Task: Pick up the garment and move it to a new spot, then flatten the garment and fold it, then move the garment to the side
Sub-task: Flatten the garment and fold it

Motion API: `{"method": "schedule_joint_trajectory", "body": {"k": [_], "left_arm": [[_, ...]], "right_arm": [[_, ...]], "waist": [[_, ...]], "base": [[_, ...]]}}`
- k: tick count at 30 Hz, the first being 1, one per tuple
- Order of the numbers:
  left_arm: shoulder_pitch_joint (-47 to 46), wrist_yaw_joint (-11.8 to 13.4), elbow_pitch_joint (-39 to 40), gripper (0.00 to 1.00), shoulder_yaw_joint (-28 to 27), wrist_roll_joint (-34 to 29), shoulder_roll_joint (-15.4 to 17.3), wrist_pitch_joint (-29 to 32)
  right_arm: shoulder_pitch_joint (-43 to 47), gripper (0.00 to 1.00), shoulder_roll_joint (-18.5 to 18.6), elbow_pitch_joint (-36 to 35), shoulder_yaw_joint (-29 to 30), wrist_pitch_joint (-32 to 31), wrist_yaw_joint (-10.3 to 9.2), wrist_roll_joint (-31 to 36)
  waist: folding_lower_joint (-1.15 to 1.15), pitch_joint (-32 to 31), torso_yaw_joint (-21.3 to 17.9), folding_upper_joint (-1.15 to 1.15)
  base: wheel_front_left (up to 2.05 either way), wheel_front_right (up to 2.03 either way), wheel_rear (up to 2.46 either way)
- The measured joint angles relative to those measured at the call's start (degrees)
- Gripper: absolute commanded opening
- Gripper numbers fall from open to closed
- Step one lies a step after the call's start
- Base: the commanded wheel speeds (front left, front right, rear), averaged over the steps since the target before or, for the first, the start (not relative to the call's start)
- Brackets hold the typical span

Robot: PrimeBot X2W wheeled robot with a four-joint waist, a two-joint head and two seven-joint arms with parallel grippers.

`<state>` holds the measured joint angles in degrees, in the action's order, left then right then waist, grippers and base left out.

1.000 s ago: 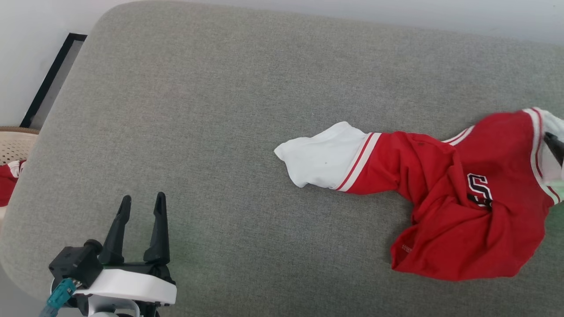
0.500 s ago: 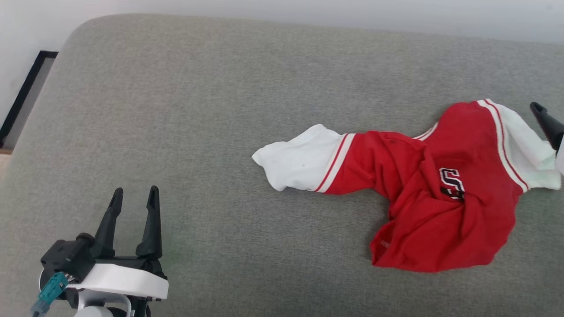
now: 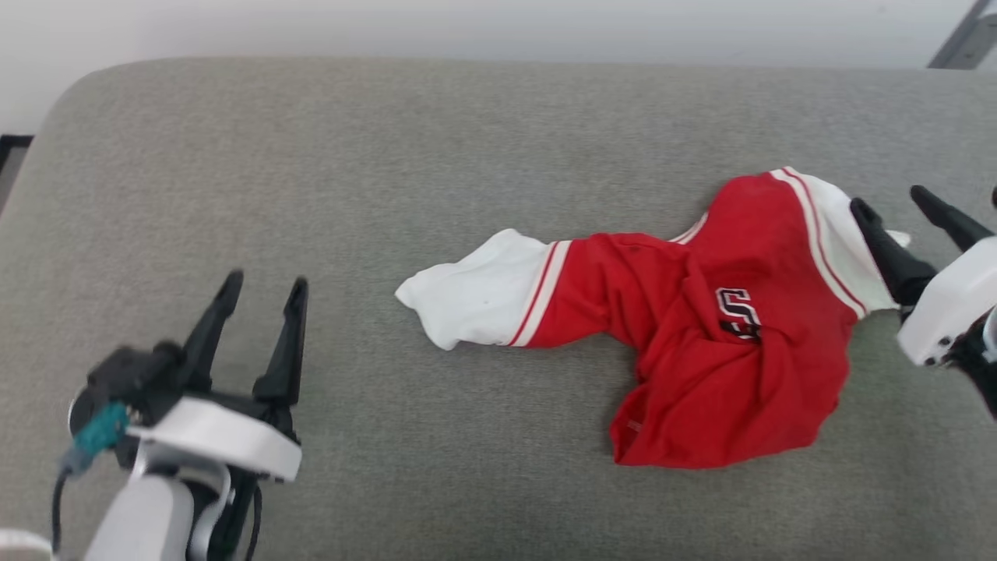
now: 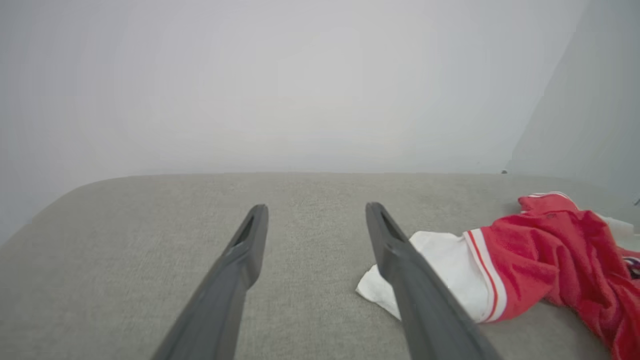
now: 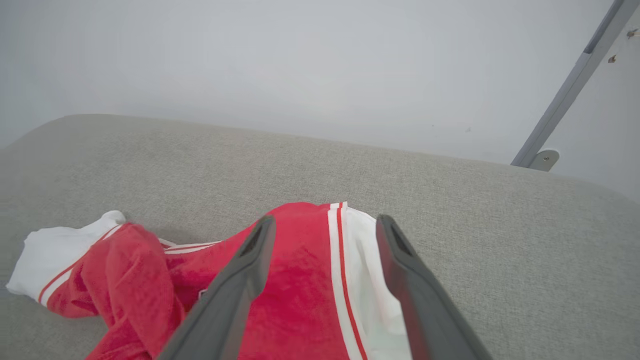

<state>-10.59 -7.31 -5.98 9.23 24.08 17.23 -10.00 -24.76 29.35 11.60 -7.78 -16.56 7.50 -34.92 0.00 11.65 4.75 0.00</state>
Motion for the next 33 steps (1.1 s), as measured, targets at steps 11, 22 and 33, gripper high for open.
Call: {"method": "schedule_joint_trajectory", "body": {"k": [11, 22, 33], "left_arm": [[-11.0, 0.0, 1.0, 1.00, 9.9, 8.1, 5.9, 13.5], [-26.3, 0.0, -4.2, 1.00, 21.3, 17.7, 7.7, 32.5], [-35.1, 0.9, -18.8, 1.00, 27.5, 22.2, 3.9, 49.5]], "right_arm": [[8.1, 1.00, -9.9, -9.6, 7.6, 12.1, 0.00, 10.5], [13.0, 1.00, -19.4, -12.1, 11.2, 21.7, 0.00, 18.1], [13.4, 1.00, -21.8, -11.1, 11.5, 22.2, 0.00, 19.0]], "waist": [[0.00, -0.9, -4.4, 0.00], [0.00, -1.6, -9.8, 0.00], [0.00, -0.7, -13.5, 0.00]], "base": [[0.00, 0.00, 0.00], [0.00, 0.00, 0.00], [0.00, 0.00, 0.00]]}}
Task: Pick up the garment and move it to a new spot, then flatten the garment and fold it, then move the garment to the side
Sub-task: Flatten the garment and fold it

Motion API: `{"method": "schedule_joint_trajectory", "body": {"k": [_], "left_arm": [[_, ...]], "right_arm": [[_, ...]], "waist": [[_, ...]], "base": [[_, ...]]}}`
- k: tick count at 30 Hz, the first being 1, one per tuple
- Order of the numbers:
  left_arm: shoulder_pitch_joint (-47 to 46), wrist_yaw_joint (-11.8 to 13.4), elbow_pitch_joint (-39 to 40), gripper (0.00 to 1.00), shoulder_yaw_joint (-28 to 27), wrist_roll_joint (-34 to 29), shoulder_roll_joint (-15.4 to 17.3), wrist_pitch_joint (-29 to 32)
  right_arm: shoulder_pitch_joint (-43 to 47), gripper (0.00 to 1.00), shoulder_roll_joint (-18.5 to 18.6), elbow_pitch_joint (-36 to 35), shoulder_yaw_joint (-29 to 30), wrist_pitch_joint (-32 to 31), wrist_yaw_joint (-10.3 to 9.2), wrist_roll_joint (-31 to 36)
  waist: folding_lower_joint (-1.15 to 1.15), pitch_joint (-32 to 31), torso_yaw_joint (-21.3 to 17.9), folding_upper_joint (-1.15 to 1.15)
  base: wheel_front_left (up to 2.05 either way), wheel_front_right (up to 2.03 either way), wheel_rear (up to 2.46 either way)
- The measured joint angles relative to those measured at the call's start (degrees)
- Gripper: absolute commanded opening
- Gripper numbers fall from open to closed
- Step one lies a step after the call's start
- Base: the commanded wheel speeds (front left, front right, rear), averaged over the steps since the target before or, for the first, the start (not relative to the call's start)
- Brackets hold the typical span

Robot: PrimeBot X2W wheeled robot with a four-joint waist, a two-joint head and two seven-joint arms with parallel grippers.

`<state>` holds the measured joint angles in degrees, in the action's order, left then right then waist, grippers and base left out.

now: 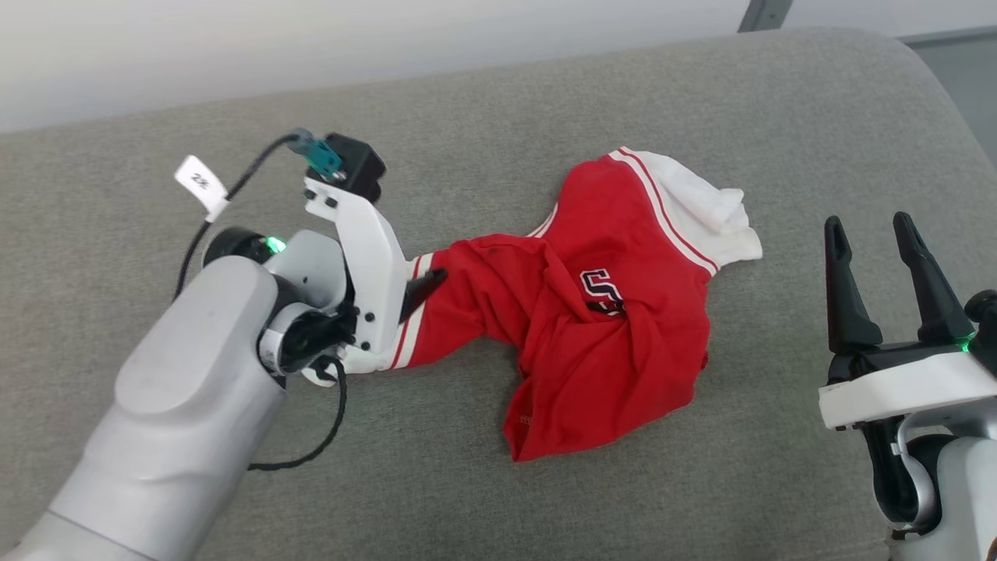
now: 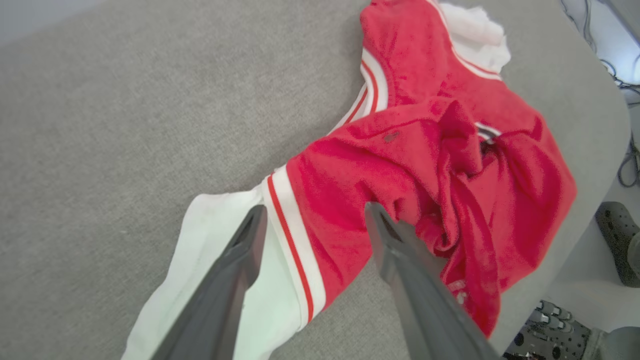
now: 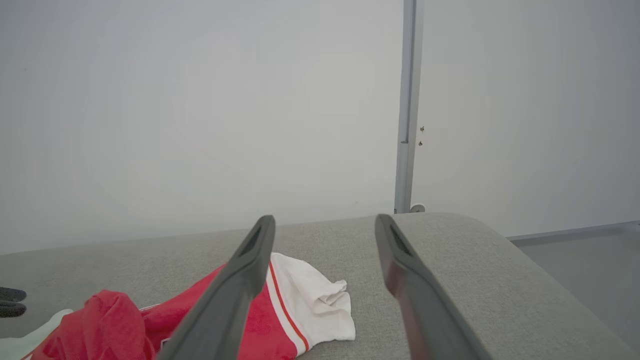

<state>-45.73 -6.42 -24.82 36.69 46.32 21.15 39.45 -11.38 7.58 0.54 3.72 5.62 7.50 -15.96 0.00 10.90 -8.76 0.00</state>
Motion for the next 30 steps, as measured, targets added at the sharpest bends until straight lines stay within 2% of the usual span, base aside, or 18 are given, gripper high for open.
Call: {"method": "schedule_joint_trajectory", "body": {"k": [7, 15, 17, 24, 26, 30], "left_arm": [[-1.0, 2.2, -7.6, 1.00, 2.7, 0.0, -1.7, 6.0], [-3.2, 2.1, -14.6, 1.00, 5.1, -2.9, -2.7, 4.7], [-4.1, 1.4, -16.1, 0.00, 5.7, -3.4, -3.0, 4.2], [-5.8, -0.3, -19.0, 0.00, 6.2, -3.6, -1.7, 0.2], [-6.6, -0.6, -19.1, 0.00, 6.5, -4.2, -0.1, -0.9], [-7.9, -0.6, -19.8, 0.00, 5.7, -5.0, 5.2, -2.8]], "right_arm": [[-0.5, 1.00, -0.6, 0.2, -0.1, 0.0, 0.00, -1.1], [-2.3, 1.00, -0.6, 1.0, -0.7, 1.0, 0.00, -2.5], [-2.5, 1.00, -0.6, 1.2, -0.8, 1.1, 0.00, -2.8], [-3.2, 1.00, 0.1, 1.4, 0.5, 1.6, 0.00, -3.1], [-3.1, 1.00, 0.4, 1.2, 1.6, 1.6, -0.01, -3.1], [-3.0, 1.00, 0.3, 0.7, 2.6, 1.4, 0.00, -3.0]], "waist": [[0.00, 1.7, -1.7, 0.00], [0.00, 4.7, -2.8, 0.00], [0.00, 5.1, -2.8, 0.00], [0.00, 5.5, -1.6, 0.00], [0.00, 5.4, -1.1, 0.00], [0.00, 5.4, 0.2, 0.00]], "base": [[0.00, 0.00, 0.00], [0.00, 0.00, 0.00], [0.00, 0.00, 0.00], [0.00, 0.00, 0.00], [0.00, 0.00, 0.00], [0.00, 0.00, 0.00]]}}
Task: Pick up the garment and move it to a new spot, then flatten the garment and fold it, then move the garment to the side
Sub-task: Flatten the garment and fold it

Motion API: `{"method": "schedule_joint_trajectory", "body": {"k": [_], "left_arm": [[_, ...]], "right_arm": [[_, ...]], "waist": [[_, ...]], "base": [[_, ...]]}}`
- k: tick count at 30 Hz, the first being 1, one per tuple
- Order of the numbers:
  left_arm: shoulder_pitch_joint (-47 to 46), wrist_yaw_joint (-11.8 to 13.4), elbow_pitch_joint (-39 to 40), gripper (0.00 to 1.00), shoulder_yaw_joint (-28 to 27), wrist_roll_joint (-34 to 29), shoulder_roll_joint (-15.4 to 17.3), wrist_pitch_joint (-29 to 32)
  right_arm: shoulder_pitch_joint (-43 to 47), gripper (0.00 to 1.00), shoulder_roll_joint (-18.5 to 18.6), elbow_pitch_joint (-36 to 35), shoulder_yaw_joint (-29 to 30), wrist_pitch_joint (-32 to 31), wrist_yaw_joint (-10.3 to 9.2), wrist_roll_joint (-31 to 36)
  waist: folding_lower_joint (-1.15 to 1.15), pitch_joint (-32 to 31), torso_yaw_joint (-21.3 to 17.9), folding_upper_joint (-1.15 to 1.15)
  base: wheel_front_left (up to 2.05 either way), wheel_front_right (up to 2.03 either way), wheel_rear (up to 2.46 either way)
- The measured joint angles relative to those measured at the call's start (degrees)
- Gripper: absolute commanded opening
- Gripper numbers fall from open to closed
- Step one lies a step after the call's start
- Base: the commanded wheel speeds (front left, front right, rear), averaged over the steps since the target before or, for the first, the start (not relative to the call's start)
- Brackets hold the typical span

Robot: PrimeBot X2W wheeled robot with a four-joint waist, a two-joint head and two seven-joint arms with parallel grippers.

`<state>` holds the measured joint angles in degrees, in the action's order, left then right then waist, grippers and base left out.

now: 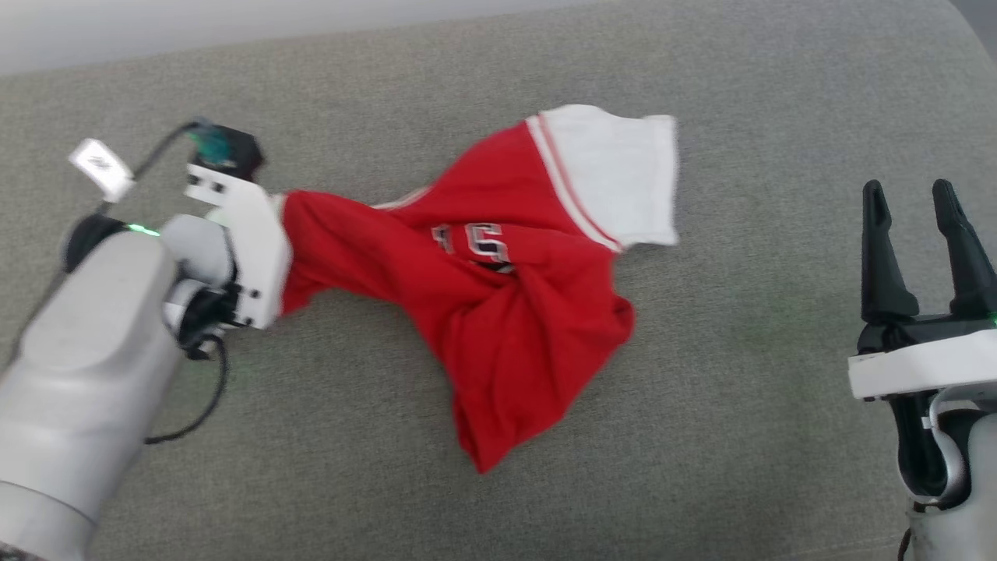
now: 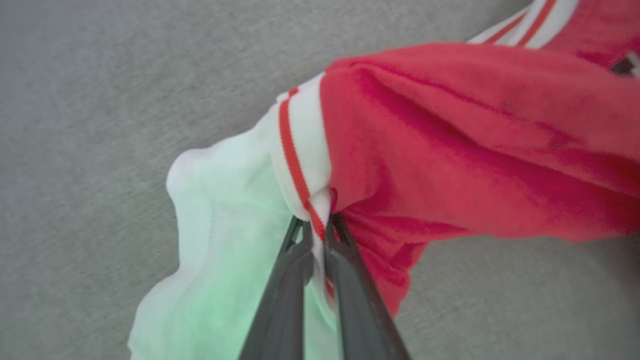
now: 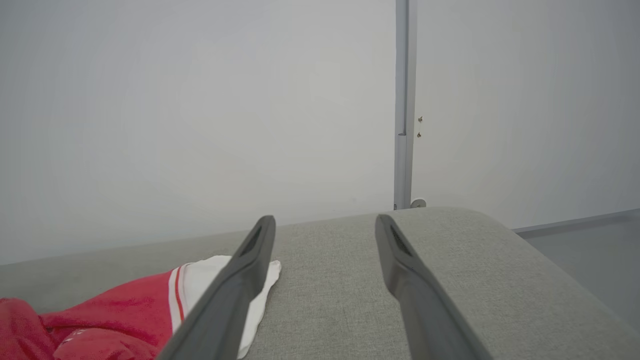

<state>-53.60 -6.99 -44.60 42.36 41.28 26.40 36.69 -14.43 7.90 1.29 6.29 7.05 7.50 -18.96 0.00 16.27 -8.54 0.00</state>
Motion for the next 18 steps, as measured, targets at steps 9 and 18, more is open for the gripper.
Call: {"method": "schedule_joint_trajectory", "body": {"k": [9, 18], "left_arm": [[-1.0, 1.1, -0.4, 0.00, -2.8, 1.4, 4.4, -1.8], [0.1, 3.0, -1.2, 1.00, -4.2, 4.3, 3.0, -0.7]], "right_arm": [[0.1, 1.00, -0.2, -0.9, 0.6, -1.0, 0.00, -0.3], [0.8, 1.00, 0.0, -1.3, 0.7, -1.9, 0.00, -0.4]], "waist": [[0.00, 0.1, 1.7, 0.00], [0.00, -0.3, 3.0, 0.00]], "base": [[0.00, 0.00, 0.00], [0.00, 0.00, 0.00]]}}
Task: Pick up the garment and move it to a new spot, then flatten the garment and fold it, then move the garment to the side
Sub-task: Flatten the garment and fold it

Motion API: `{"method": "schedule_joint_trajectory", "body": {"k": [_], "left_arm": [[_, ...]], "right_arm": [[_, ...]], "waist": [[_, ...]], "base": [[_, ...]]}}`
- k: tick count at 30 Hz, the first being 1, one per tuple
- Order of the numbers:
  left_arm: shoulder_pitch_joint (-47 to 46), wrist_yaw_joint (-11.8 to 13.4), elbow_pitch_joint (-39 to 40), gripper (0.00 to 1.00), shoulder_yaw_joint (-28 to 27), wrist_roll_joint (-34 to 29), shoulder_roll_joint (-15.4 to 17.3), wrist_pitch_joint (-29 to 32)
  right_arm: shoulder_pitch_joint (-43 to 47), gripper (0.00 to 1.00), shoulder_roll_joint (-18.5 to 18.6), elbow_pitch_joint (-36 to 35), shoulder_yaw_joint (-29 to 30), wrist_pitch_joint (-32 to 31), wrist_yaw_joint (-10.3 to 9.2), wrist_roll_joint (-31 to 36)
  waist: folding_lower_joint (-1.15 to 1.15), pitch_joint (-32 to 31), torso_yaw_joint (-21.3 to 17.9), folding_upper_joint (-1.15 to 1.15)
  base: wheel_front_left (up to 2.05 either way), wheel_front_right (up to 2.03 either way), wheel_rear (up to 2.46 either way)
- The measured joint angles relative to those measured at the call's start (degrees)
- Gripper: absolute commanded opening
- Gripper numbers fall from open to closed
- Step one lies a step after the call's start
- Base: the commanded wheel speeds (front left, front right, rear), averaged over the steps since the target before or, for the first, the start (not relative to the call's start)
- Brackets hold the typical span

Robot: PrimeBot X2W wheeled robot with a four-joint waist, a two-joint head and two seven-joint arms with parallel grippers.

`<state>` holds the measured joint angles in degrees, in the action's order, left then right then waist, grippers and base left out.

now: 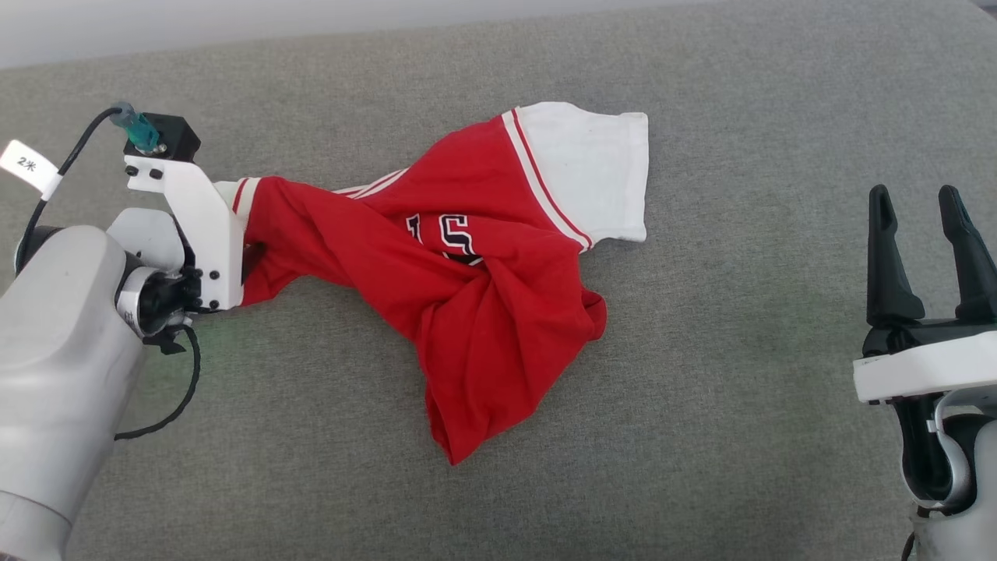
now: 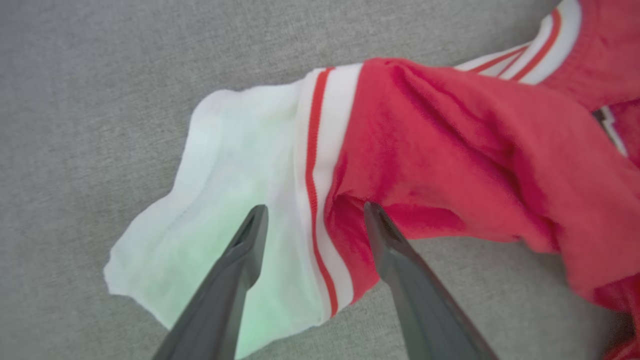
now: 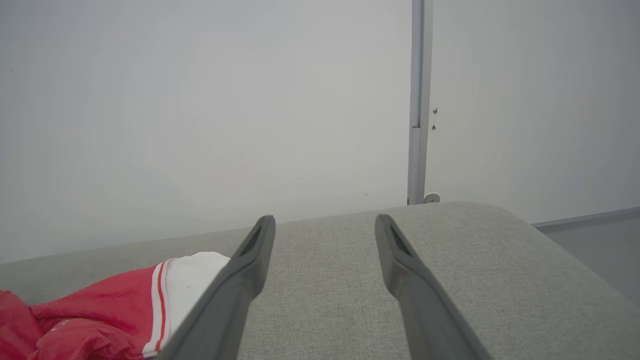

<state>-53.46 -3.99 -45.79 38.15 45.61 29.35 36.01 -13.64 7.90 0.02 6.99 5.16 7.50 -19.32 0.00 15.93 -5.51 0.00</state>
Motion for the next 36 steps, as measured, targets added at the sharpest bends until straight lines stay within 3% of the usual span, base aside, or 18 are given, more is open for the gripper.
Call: {"method": "schedule_joint_trajectory", "body": {"k": [12, 22, 23, 24, 25, 36], "left_arm": [[-3.1, 7.1, 9.5, 1.00, -0.9, 3.5, -2.4, 12.2], [-1.6, 11.8, 15.1, 1.00, 2.4, 1.0, -2.3, 16.4], [-1.1, 12.3, 15.0, 0.83, 2.5, 1.0, -2.3, 16.4], [-0.6, 12.5, 15.0, 0.23, 2.6, 1.0, -2.3, 16.5], [-0.4, 12.6, 15.0, 0.00, 2.8, 0.7, -2.2, 16.5], [-0.1, 11.6, 17.3, 0.00, 1.8, 2.0, -1.7, 15.8]], "right_arm": [[1.2, 1.00, -0.2, -1.3, -0.3, -0.8, 0.00, 0.2], [1.2, 1.00, -0.7, -1.4, -0.8, -0.8, 0.00, -0.1], [1.2, 1.00, -0.7, -1.3, -0.8, -0.7, 0.00, -0.1], [1.1, 1.00, -0.7, -1.2, -0.8, -0.6, 0.00, -0.1], [1.0, 1.00, -0.7, -1.2, -0.9, -0.5, -0.01, -0.1], [0.7, 1.00, -0.5, -0.6, 0.2, -0.1, 0.00, 0.1]], "waist": [[0.00, -1.5, -0.6, 0.00], [0.00, -0.3, -2.3, 0.00], [0.00, 0.0, -2.5, 0.00], [0.00, 0.2, -2.6, 0.00], [0.00, 0.4, -2.8, 0.00], [0.00, 0.5, -1.1, 0.00]], "base": [[0.00, 0.00, 0.00], [0.00, 0.00, 0.00], [0.00, 0.00, 0.00], [0.00, 0.00, 0.00], [0.00, 0.00, 0.00], [0.00, 0.00, 0.00]]}}
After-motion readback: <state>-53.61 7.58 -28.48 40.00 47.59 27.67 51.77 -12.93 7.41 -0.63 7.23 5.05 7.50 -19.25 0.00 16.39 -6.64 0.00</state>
